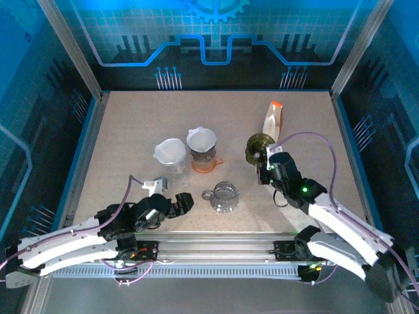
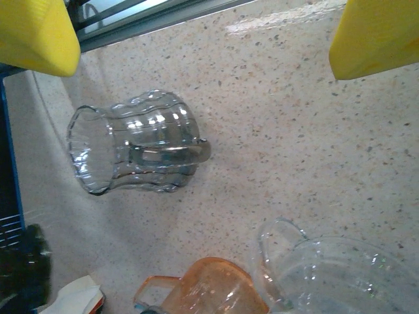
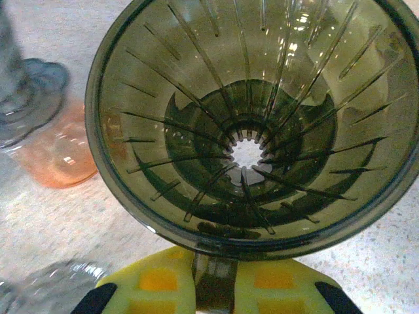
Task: Place the coffee filter in the dripper
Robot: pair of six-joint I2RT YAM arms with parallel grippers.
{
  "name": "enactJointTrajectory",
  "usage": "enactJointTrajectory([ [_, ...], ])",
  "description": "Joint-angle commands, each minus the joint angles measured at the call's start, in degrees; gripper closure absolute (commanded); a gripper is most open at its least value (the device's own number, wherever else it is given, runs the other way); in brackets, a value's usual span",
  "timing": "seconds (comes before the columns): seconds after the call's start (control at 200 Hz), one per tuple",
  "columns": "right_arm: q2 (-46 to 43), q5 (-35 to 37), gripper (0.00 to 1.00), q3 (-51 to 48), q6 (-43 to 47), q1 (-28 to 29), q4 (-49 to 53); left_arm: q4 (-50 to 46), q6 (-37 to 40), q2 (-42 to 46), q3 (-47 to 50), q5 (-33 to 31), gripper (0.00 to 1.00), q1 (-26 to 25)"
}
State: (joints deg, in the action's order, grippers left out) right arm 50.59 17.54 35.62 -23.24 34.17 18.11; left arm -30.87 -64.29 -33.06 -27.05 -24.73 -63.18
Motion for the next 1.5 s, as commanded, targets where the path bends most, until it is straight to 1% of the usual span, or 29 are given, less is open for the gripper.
enactJointTrajectory([
  [0.0,-4.93,-4.37,0.99,3.79,2.9,2.73,8.89,-2.15,0.96,1.91,1.37,-2.02,0.01,-0.54],
  [0.12,-7.56,-8.97,0.99,6.03,5.16,7.38,13.68,-2.15,1.62,3.68,1.5,-2.51,0.01,-0.52],
  [0.235,-8.55,-9.3,0.99,6.97,6.58,13.99,15.15,-2.78,2.17,3.98,1.01,-3.1,0.01,-0.47],
  [0.32,-6.61,-10.46,0.99,7.57,7.42,17.98,14.8,-3.13,2.29,4.0,0.79,-3.61,0.01,-0.45],
  [0.445,-2.31,-8.93,0.99,8.17,8.17,22.86,13.48,-3.62,2.56,4.07,0.52,-3.92,0.01,-0.46],
  [0.545,-0.06,-6.52,0.99,8.4,8.55,25.15,12.8,-3.92,2.36,4.24,0.67,-3.85,0.01,-0.46],
  [0.68,1.34,-5.71,0.99,9.19,8.49,25.9,13.65,-4.17,1.9,4.76,1.11,-3.92,0.01,-0.46],
  [0.941,0.81,-4.75,0.98,8.55,7.87,26.35,14.81,-3.56,1.66,4.98,1.73,-4.08,0.01,-0.45],
  [1.496,0.3,-8.46,0.96,6.42,5.15,26.39,14.79,-3.47,0.97,4.93,2.08,-4.53,0.01,-0.45],
])
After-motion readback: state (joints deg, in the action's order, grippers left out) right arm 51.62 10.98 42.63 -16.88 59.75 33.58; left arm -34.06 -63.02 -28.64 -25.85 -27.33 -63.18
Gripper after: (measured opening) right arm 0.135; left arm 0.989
